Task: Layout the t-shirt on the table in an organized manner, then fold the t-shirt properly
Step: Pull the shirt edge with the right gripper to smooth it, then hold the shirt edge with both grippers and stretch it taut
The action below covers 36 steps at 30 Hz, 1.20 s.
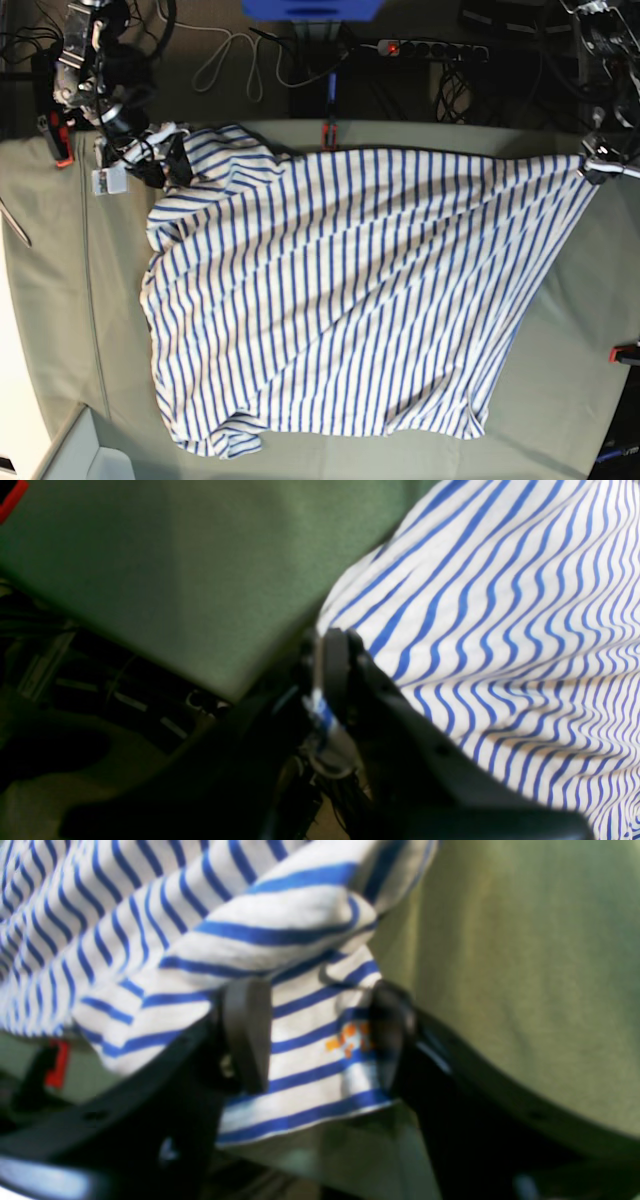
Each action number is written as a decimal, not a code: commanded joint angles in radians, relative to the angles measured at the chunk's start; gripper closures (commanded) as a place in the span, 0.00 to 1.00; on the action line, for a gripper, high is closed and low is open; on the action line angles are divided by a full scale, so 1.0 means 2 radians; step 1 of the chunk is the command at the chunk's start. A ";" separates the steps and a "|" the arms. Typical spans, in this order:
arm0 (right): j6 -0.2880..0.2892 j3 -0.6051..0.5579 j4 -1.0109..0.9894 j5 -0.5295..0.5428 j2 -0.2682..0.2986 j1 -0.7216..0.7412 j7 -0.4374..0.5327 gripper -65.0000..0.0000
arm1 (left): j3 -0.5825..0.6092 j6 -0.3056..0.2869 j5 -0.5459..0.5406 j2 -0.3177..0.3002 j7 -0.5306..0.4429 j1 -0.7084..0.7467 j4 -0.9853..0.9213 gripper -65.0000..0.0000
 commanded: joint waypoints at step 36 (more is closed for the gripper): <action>0.003 0.258 0.253 -0.005 -0.079 -0.149 -0.014 1.00 | -0.003 0.000 -0.005 0.023 -0.007 0.078 0.077 1.00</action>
